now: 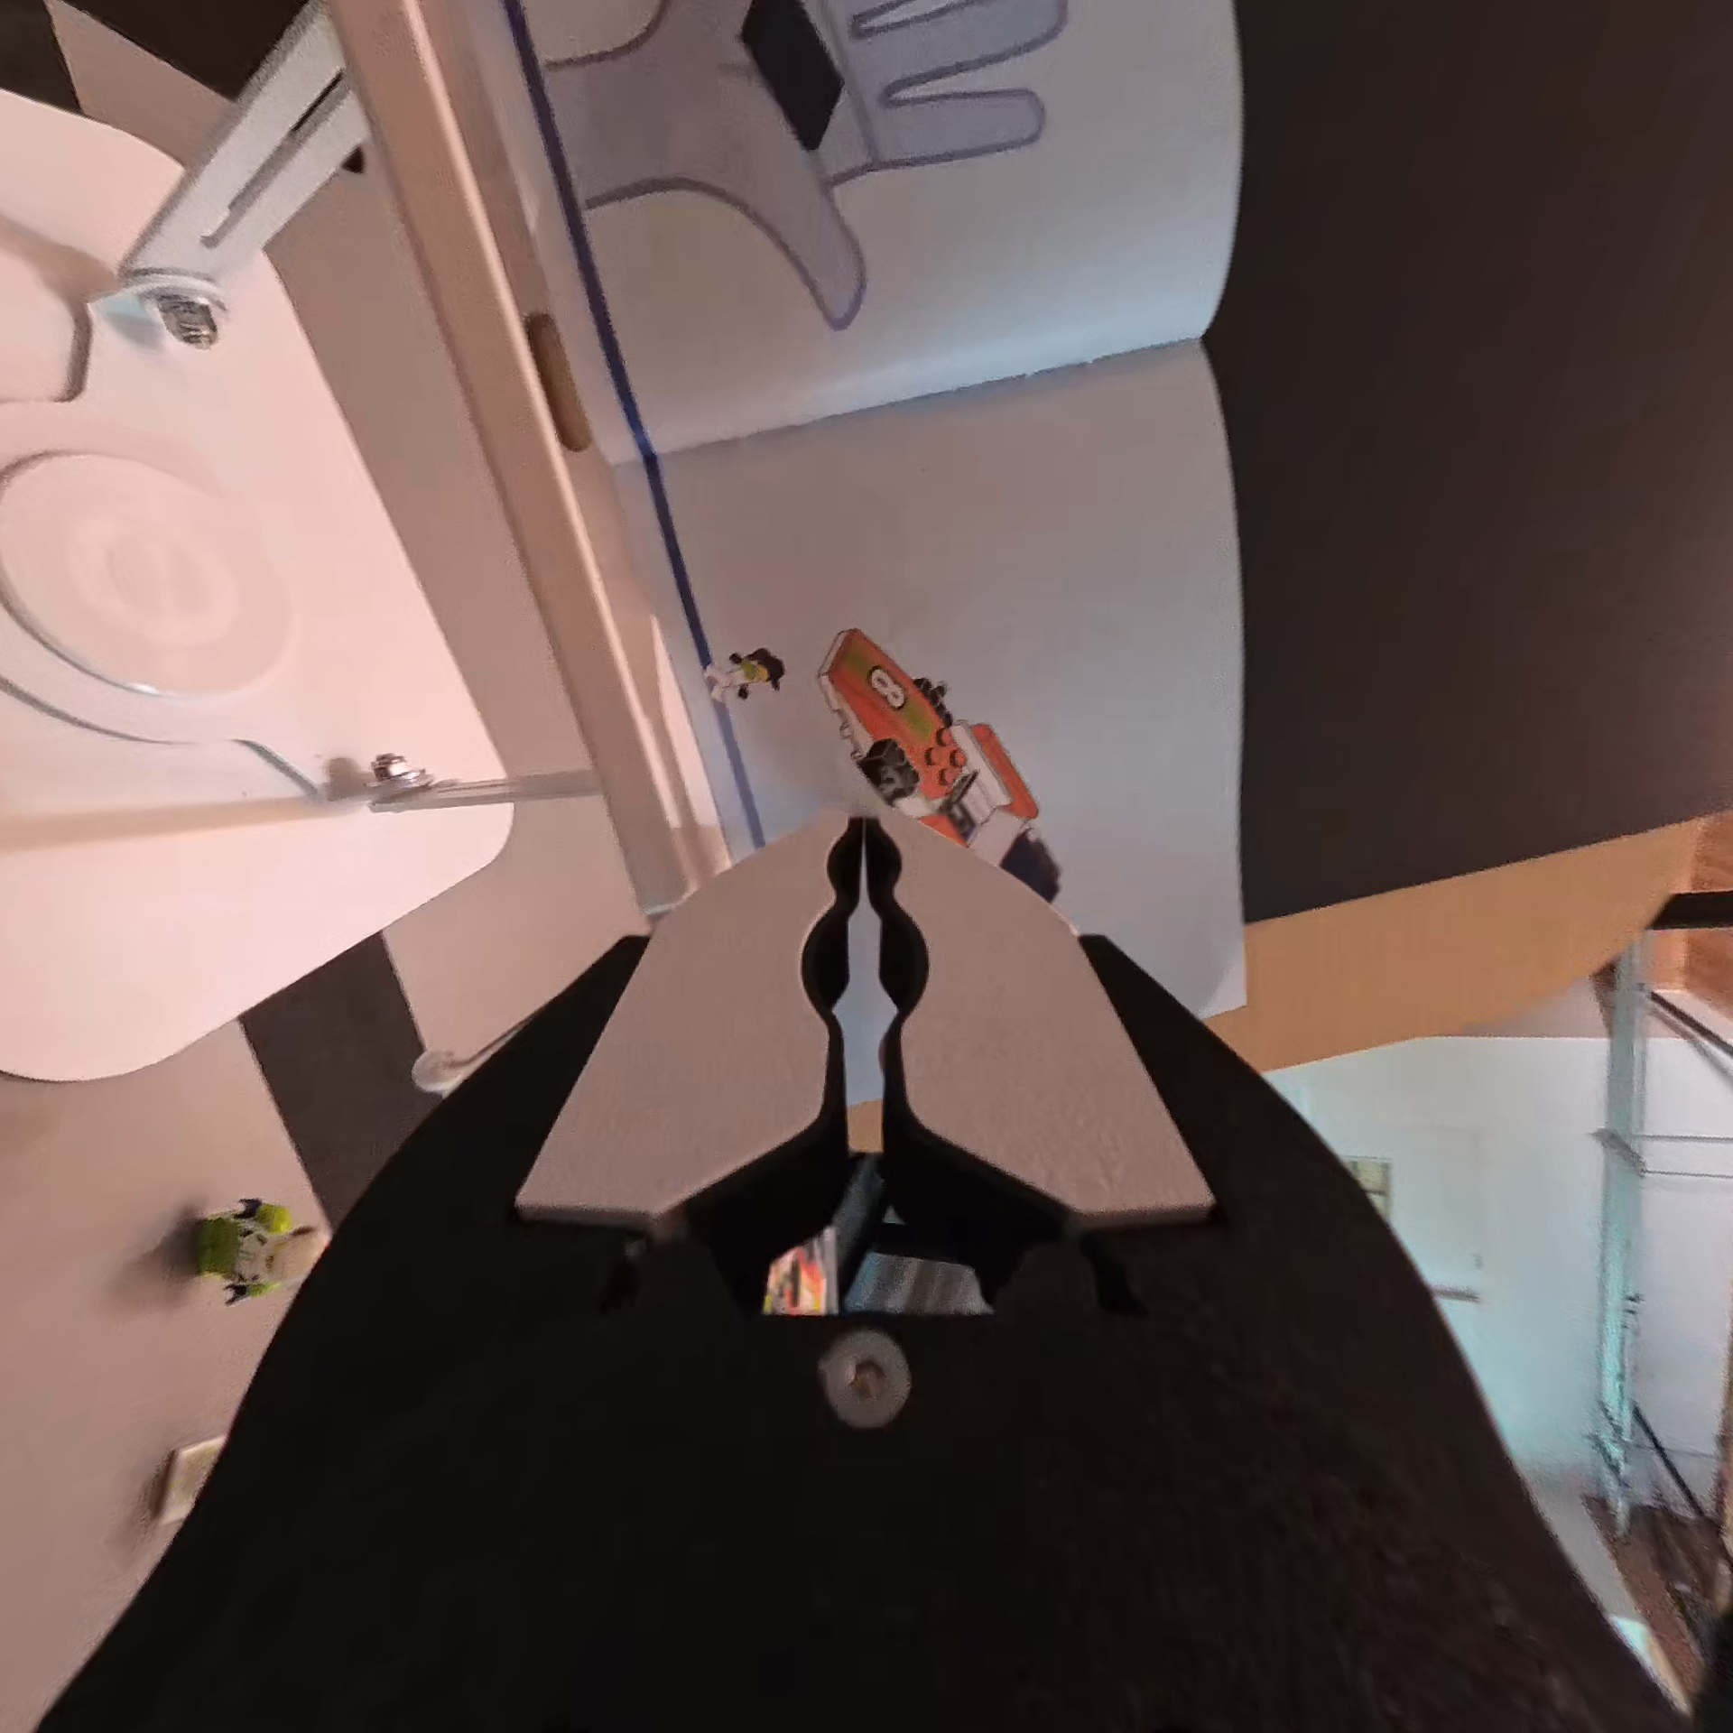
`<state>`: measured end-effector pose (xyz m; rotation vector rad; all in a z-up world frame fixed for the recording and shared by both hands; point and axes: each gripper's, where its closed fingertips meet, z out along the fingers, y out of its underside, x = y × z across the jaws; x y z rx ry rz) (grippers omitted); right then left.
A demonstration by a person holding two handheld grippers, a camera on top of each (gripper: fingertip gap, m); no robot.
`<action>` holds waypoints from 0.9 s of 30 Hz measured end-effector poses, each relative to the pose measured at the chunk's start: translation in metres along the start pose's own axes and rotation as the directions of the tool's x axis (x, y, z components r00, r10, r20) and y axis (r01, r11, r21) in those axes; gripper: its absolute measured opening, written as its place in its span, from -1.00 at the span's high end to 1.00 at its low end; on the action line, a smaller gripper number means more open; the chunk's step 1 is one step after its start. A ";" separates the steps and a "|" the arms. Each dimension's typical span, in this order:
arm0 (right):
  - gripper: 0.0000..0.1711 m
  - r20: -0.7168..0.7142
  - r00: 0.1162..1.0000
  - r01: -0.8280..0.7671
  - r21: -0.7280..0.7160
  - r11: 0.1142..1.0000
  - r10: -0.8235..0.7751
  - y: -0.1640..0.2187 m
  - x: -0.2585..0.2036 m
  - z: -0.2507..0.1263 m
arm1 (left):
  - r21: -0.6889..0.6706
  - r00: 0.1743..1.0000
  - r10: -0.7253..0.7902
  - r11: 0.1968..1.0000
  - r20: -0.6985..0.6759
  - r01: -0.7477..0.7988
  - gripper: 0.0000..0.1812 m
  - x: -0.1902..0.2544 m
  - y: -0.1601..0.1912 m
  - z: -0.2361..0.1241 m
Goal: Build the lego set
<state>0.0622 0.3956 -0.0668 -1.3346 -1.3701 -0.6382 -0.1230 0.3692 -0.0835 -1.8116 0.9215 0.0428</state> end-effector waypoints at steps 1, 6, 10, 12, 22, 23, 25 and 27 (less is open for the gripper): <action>0.99 0.024 0.999 -0.036 0.006 0.999 0.036 0.002 -0.003 -0.001 | 0.002 1.000 0.006 1.000 -0.002 -0.006 0.92 0.001 0.000 0.000; 0.84 0.163 0.945 -0.296 0.059 0.953 0.283 -0.002 -0.004 -0.014 | 0.003 1.000 0.013 1.000 -0.017 -0.013 0.86 0.006 0.002 -0.005; 0.84 0.255 0.887 -0.426 0.132 0.895 0.384 -0.040 0.000 -0.024 | 0.022 1.000 -0.001 1.000 -0.024 0.001 0.85 0.011 -0.001 -0.012; 0.85 0.267 0.872 -0.455 0.138 0.880 0.410 -0.058 0.002 -0.022 | 0.030 1.000 -0.008 1.000 -0.024 0.008 0.85 0.012 -0.003 -0.015; 0.88 0.099 0.948 -0.309 0.062 0.949 0.302 -0.081 -0.008 0.023 | 0.149 0.935 -0.283 0.937 -0.214 0.317 0.86 0.035 0.002 -0.059; 0.88 0.075 0.962 -0.267 0.068 0.961 0.262 -0.082 -0.009 0.024 | 0.138 0.907 -0.333 0.916 -0.259 0.376 0.86 0.043 0.009 -0.059; 0.91 0.048 0.979 -0.203 0.085 0.976 0.199 -0.082 -0.010 0.023 | 0.097 0.838 -0.437 0.866 -0.327 0.490 0.85 0.057 0.025 -0.052; 0.92 0.037 0.987 -0.162 0.103 0.981 0.159 -0.083 -0.011 0.022 | 0.044 0.726 -0.565 0.777 -0.392 0.628 0.75 0.067 0.038 -0.040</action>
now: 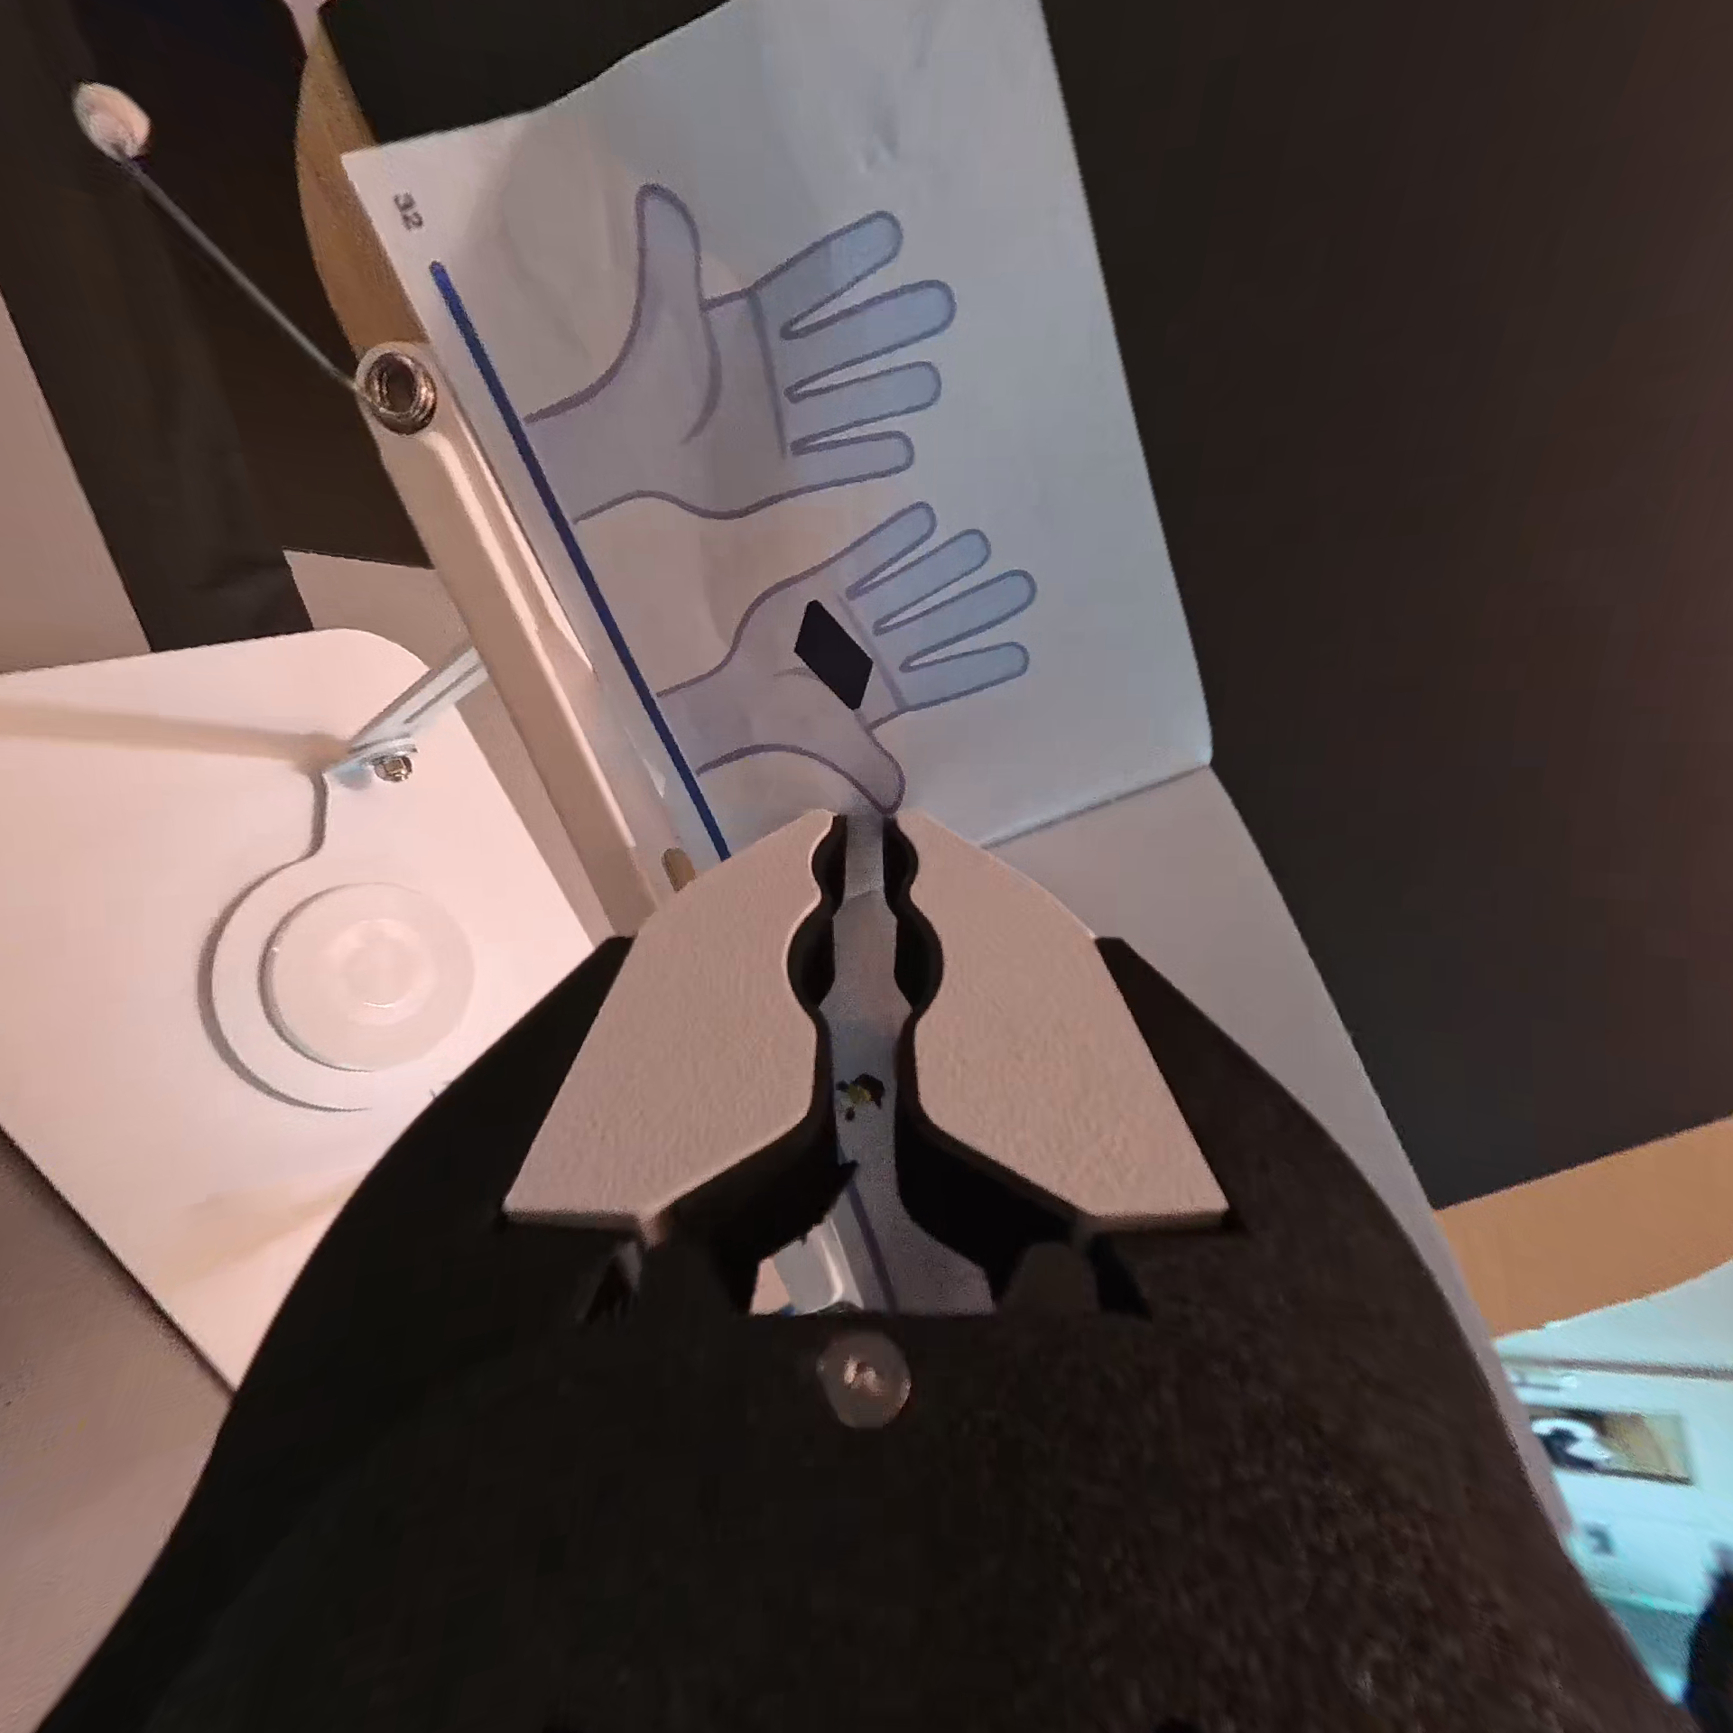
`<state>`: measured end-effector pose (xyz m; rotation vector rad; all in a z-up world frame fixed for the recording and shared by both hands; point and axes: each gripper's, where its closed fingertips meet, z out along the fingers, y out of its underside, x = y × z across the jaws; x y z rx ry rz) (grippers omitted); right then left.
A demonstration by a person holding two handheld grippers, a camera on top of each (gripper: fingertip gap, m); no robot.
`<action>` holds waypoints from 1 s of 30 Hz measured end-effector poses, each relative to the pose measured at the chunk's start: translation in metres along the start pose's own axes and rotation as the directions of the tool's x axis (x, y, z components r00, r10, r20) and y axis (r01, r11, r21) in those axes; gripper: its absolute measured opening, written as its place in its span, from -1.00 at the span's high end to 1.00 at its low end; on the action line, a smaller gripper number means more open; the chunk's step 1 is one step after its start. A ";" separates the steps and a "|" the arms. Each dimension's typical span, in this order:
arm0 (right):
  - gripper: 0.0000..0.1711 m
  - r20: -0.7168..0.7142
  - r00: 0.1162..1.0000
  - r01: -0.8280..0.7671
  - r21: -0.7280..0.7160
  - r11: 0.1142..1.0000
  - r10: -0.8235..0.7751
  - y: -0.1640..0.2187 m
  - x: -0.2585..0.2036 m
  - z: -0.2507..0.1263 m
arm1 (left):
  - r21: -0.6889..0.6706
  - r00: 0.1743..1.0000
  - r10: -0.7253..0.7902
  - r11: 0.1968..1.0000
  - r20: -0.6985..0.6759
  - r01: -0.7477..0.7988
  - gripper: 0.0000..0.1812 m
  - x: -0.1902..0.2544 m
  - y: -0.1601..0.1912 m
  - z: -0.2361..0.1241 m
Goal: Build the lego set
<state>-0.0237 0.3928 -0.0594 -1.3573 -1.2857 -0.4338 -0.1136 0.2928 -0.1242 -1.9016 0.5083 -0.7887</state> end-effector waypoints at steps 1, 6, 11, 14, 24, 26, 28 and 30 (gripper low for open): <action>0.92 -0.002 1.000 0.016 0.011 1.000 -0.016 0.000 0.000 0.000 | 0.029 0.993 -0.105 0.994 -0.051 0.107 0.69 0.000 0.002 0.005; 0.95 0.005 0.997 0.081 0.065 0.995 -0.082 0.000 -0.002 0.002 | 0.230 0.782 -0.521 0.761 -0.342 0.607 0.58 -0.019 -0.030 0.010; 1.00 0.037 0.994 0.102 0.049 0.994 -0.104 0.000 -0.004 0.003 | 0.423 0.698 -0.633 0.561 -0.334 0.711 0.95 -0.068 -0.046 -0.001; 1.00 0.067 0.996 0.062 0.019 0.998 -0.063 0.001 -0.005 0.004 | 0.497 0.761 -0.570 0.585 -0.310 0.641 0.99 -0.061 -0.055 -0.009; 1.00 0.062 0.998 -0.021 -0.027 0.999 0.023 0.001 -0.006 0.005 | 0.414 0.978 0.120 0.892 0.168 -0.180 1.00 -0.008 -0.097 -0.004; 1.00 0.050 0.998 -0.042 -0.037 0.998 0.044 0.001 -0.006 0.006 | 0.338 0.933 0.251 0.881 0.257 -0.330 1.00 0.006 -0.111 -0.001; 1.00 0.044 0.997 -0.053 -0.050 0.997 0.055 0.000 -0.006 0.007 | 0.182 0.891 0.326 0.901 0.315 -0.394 1.00 0.005 -0.109 0.010; 1.00 0.041 0.997 -0.059 -0.056 0.997 0.061 0.000 -0.006 0.006 | 0.196 0.880 0.294 0.902 0.374 -0.385 1.00 -0.005 -0.115 0.004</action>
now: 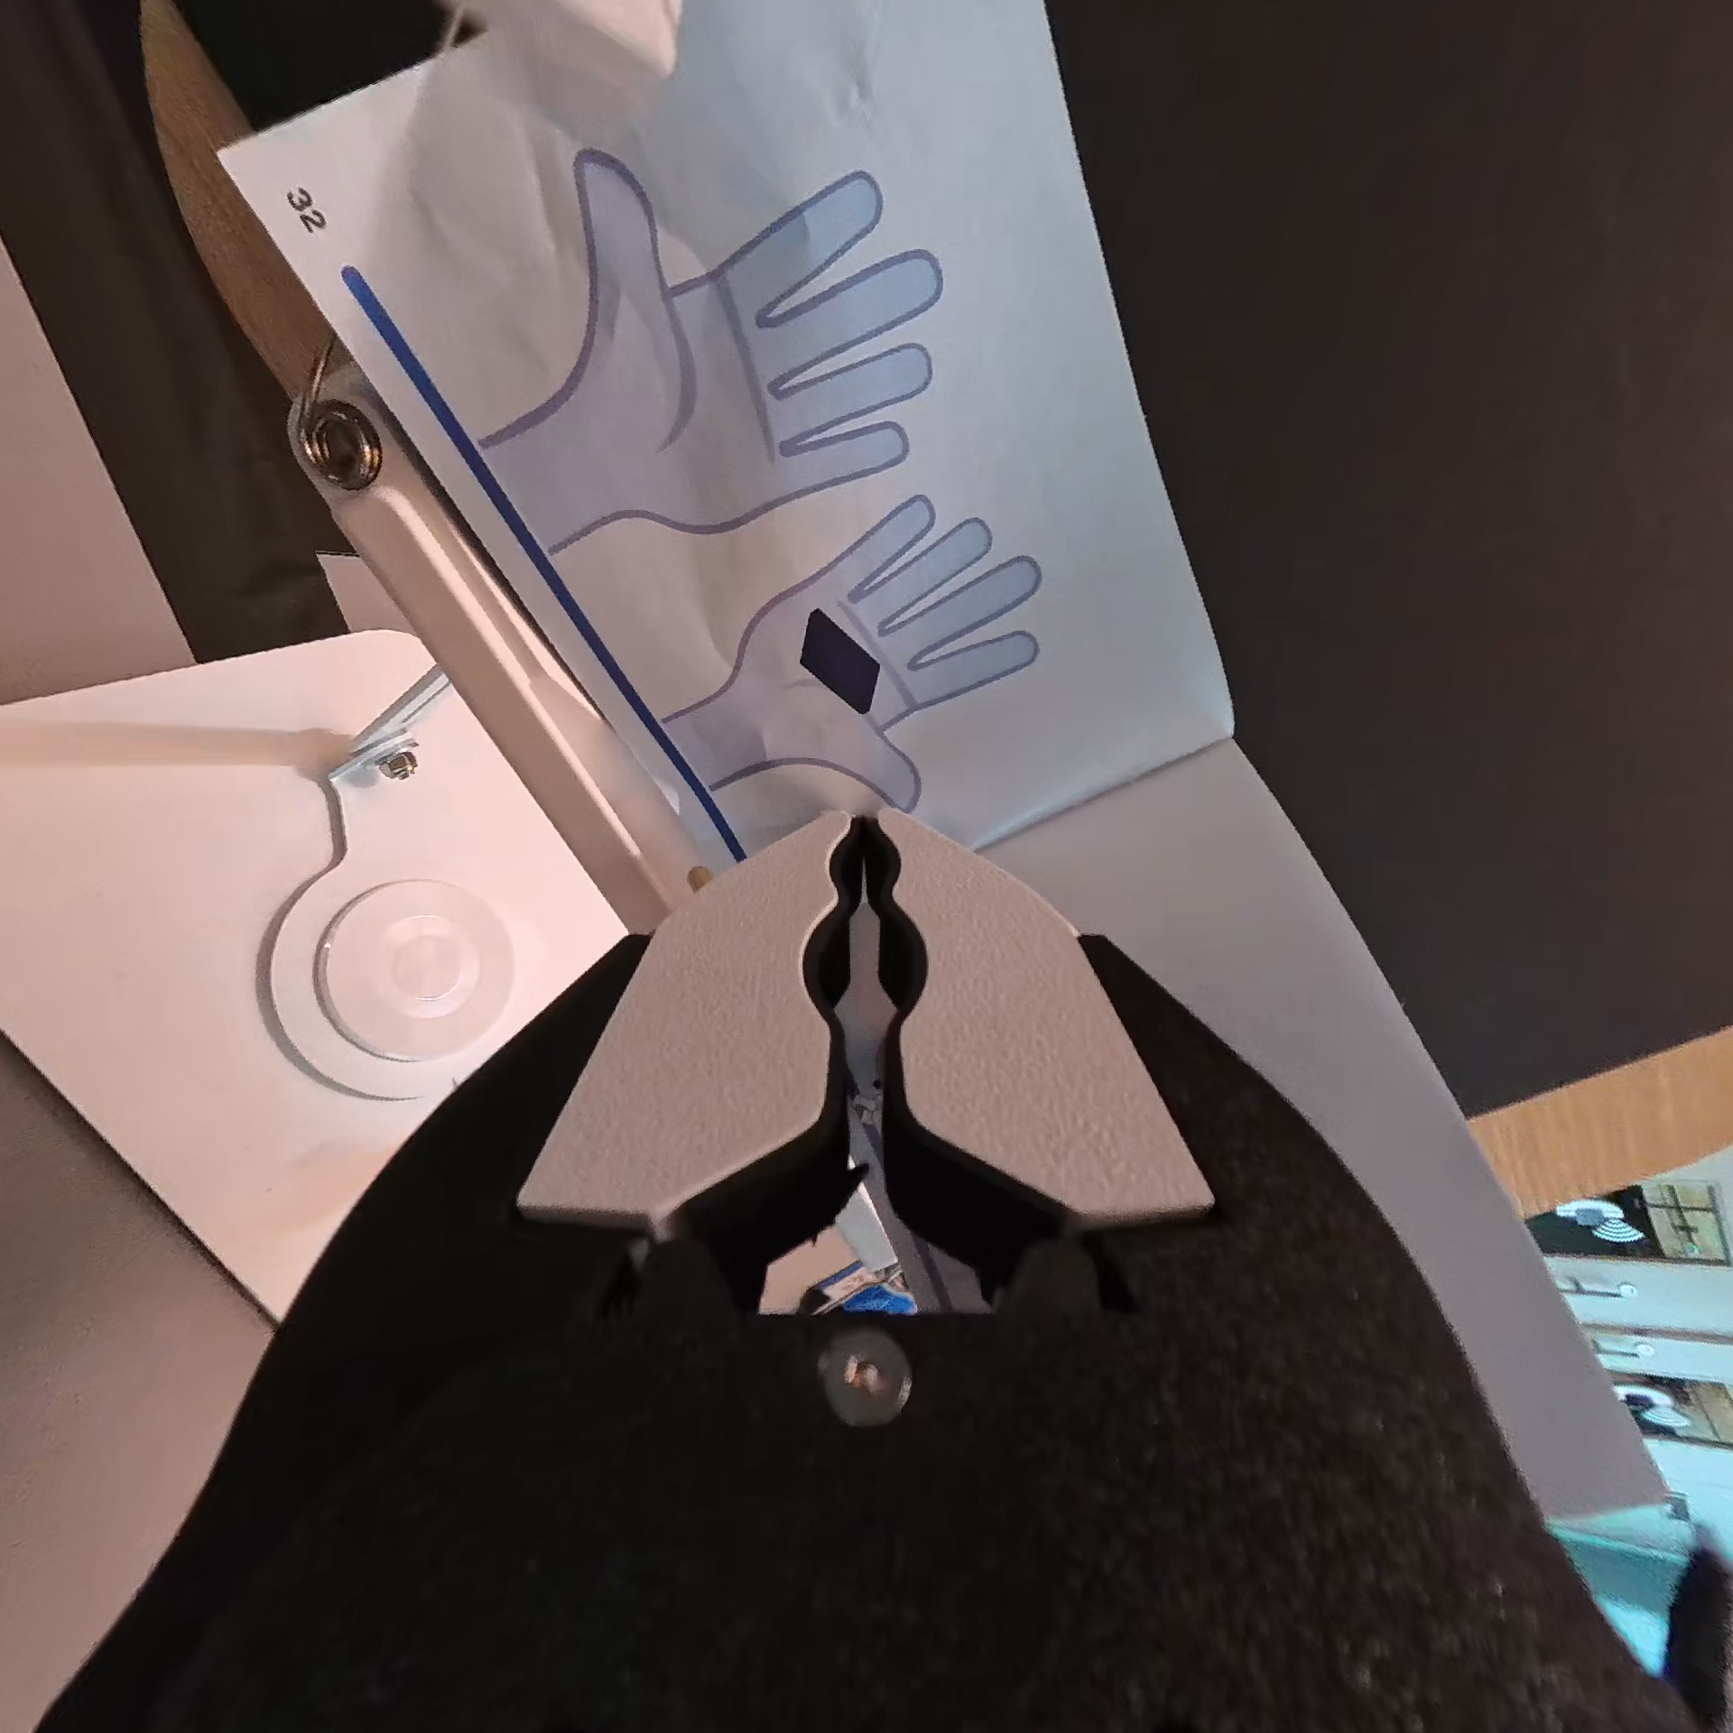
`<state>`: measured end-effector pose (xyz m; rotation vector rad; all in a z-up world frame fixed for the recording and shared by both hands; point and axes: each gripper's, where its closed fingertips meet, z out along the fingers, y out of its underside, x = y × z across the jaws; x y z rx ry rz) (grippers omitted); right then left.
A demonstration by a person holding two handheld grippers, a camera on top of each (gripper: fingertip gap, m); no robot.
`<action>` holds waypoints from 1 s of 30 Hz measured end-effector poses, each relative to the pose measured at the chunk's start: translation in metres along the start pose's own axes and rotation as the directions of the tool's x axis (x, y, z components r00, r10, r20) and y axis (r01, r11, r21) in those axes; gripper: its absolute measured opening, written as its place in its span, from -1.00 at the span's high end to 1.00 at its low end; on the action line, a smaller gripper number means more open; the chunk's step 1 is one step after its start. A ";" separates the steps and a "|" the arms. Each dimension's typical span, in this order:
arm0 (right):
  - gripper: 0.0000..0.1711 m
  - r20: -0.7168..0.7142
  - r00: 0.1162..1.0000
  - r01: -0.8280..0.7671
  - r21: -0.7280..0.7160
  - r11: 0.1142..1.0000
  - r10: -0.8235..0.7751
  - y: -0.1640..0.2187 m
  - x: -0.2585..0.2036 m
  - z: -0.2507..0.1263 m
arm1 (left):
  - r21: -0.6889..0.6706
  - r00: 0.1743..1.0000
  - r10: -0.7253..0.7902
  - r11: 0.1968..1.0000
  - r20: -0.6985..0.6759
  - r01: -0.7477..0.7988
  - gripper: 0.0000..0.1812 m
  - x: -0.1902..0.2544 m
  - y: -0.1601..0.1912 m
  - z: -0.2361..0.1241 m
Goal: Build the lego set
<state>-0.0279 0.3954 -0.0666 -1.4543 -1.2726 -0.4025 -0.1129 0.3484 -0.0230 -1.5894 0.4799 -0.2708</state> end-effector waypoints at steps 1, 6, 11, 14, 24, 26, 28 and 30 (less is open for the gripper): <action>1.00 -0.001 1.000 -0.002 -0.003 1.000 0.002 0.000 0.000 -0.001 | 0.003 0.999 -0.034 0.999 0.034 0.034 1.00 -0.008 0.001 -0.004; 1.00 -0.035 0.998 0.057 -0.026 0.998 -0.058 -0.001 -0.002 -0.001 | -0.034 0.963 -0.268 0.963 0.018 0.268 0.90 -0.018 0.031 -0.010; 1.00 -0.034 0.994 0.103 -0.040 0.994 -0.105 -0.004 -0.008 0.000 | -0.082 0.943 -0.330 0.941 -0.030 0.327 0.82 -0.021 0.032 0.000; 1.00 -0.037 0.992 0.118 -0.051 0.992 -0.120 -0.004 -0.009 0.001 | -0.110 0.939 -0.325 0.943 -0.111 0.313 0.75 -0.008 0.027 0.004; 0.91 -0.009 0.992 0.124 -0.034 0.992 -0.124 -0.011 -0.010 0.001 | -0.046 0.864 -0.485 0.874 -0.133 0.484 0.97 -0.014 0.027 0.009; 0.90 -0.009 0.992 0.124 -0.034 0.992 -0.125 -0.010 -0.009 0.001 | -0.037 0.820 -0.548 0.834 -0.164 0.550 0.96 -0.015 0.025 0.008; 0.88 -0.014 0.989 0.148 -0.045 0.988 -0.149 -0.007 -0.006 0.001 | -0.027 0.807 -0.565 0.822 -0.171 0.569 0.89 -0.019 0.024 0.007; 0.87 -0.019 0.984 0.174 -0.054 0.983 -0.175 -0.002 -0.003 0.000 | -0.030 0.808 -0.562 0.824 -0.176 0.566 0.85 -0.019 0.023 0.007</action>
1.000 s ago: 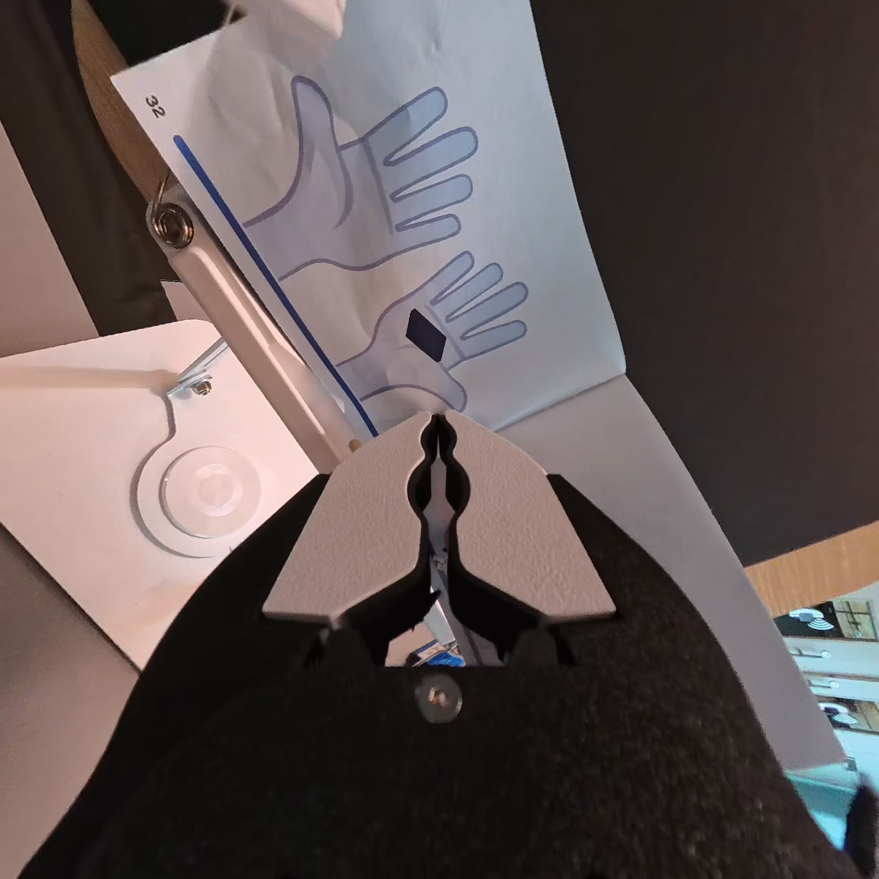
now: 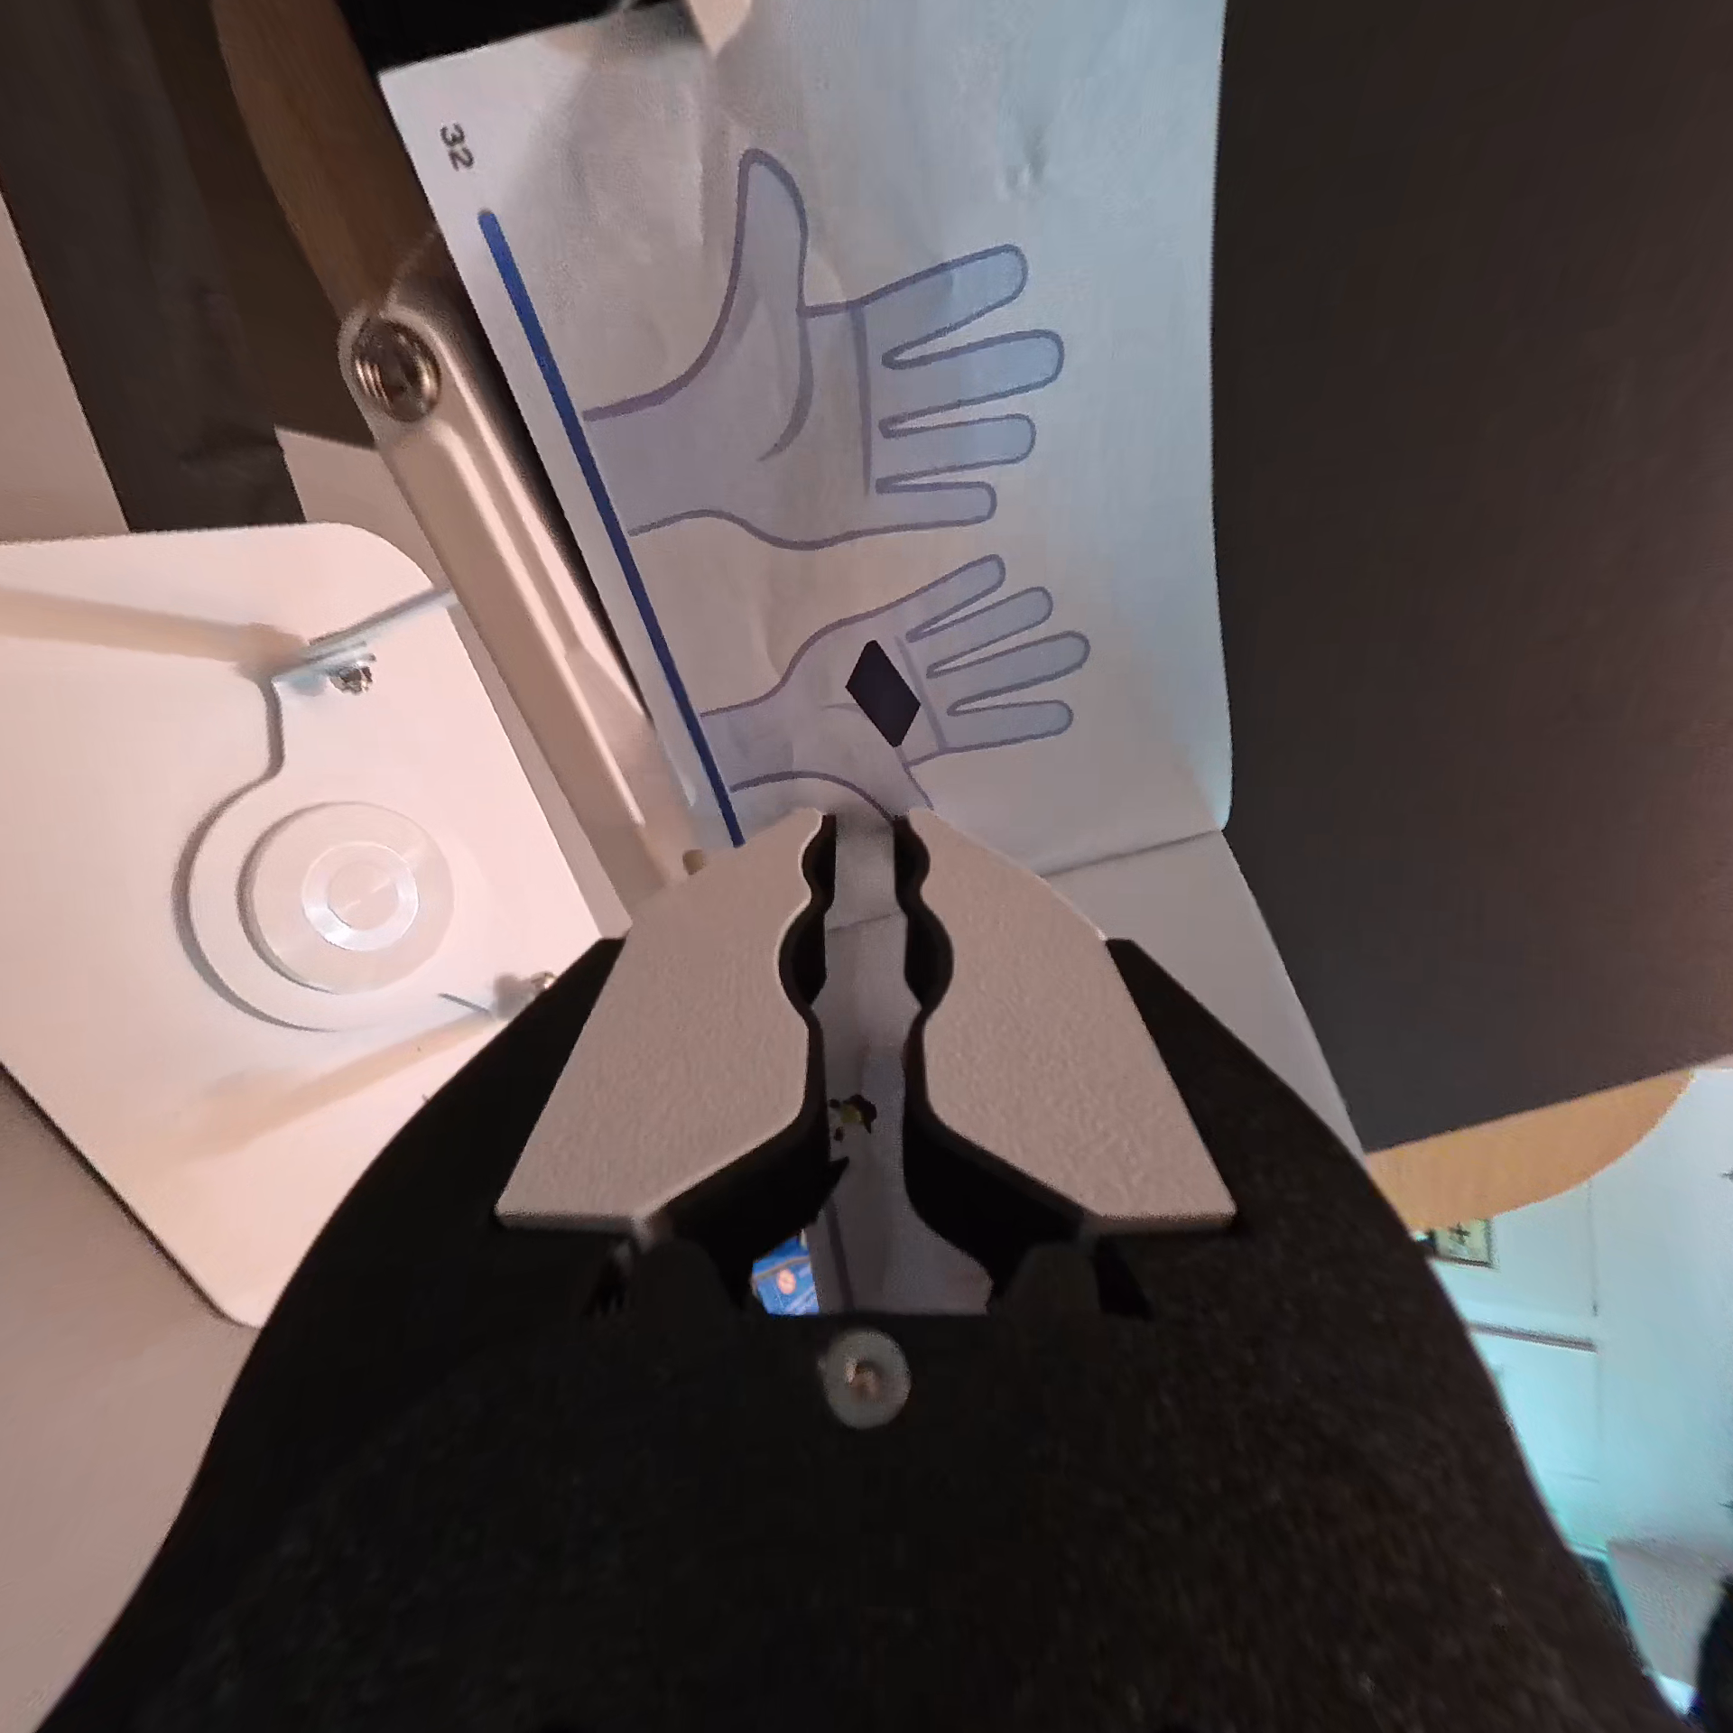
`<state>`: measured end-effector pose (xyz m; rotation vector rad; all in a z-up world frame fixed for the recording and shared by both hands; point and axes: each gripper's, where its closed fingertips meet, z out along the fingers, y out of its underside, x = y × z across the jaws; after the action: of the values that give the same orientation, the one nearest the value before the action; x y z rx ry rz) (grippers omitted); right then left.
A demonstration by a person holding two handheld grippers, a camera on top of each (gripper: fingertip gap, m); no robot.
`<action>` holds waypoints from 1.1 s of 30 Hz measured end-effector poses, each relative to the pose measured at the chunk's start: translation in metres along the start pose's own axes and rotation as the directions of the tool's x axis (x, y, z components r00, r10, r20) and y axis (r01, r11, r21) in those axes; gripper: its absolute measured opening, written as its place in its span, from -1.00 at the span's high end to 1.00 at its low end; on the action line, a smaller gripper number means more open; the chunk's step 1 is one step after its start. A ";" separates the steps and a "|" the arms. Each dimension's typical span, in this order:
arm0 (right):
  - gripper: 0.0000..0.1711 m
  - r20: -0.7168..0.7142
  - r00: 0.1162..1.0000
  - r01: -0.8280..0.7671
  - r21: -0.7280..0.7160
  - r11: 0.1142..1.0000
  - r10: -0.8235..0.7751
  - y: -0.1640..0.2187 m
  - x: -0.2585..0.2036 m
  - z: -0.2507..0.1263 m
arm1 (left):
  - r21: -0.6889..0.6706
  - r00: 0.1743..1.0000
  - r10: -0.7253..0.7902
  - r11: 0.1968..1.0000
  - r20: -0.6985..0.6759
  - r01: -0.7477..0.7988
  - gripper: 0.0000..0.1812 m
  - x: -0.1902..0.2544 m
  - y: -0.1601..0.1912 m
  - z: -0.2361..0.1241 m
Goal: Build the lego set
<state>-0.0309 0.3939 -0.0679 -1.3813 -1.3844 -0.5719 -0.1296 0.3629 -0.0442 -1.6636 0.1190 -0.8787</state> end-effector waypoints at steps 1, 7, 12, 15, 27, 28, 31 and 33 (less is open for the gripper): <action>0.87 0.001 1.000 0.004 -0.002 1.000 -0.004 0.003 0.001 0.000 | -0.003 1.000 0.005 1.000 0.000 -0.005 0.84 0.001 0.000 0.001; 0.92 -0.009 0.999 0.040 0.013 0.999 -0.040 0.005 -0.001 -0.002 | -0.041 0.992 0.093 0.995 0.083 -0.090 0.92 -0.001 -0.001 0.009; 0.85 0.017 1.000 0.006 0.049 0.999 -0.007 -0.012 -0.005 -0.003 | -0.015 0.983 0.133 0.991 0.124 -0.133 0.93 -0.001 0.000 0.005; 0.84 0.035 0.999 -0.019 0.062 0.998 0.017 -0.020 -0.007 0.000 | -0.004 0.980 0.146 0.989 0.139 -0.146 0.92 -0.003 0.001 0.000; 0.91 0.064 0.994 -0.098 0.116 0.988 0.091 -0.022 -0.010 0.001 | -0.228 0.811 0.563 0.820 0.156 -0.525 0.94 0.016 0.004 0.020; 0.91 0.063 0.994 -0.098 0.116 0.988 0.091 -0.022 -0.010 0.001 | -0.235 0.827 0.539 0.834 0.158 -0.499 0.93 0.013 0.003 0.021; 0.91 0.060 0.993 -0.112 0.123 0.986 0.105 -0.022 -0.009 0.001 | -0.230 0.826 0.547 0.829 0.136 -0.511 0.84 0.014 0.006 0.017; 0.91 0.061 0.991 -0.125 0.131 0.983 0.118 -0.022 -0.009 0.001 | -0.176 0.808 0.572 0.818 0.141 -0.548 0.77 0.027 0.001 0.008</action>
<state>-0.0533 0.3864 -0.0692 -1.3690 -1.3452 -0.3576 -0.1054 0.3549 -0.0326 -1.6847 0.5227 -0.2612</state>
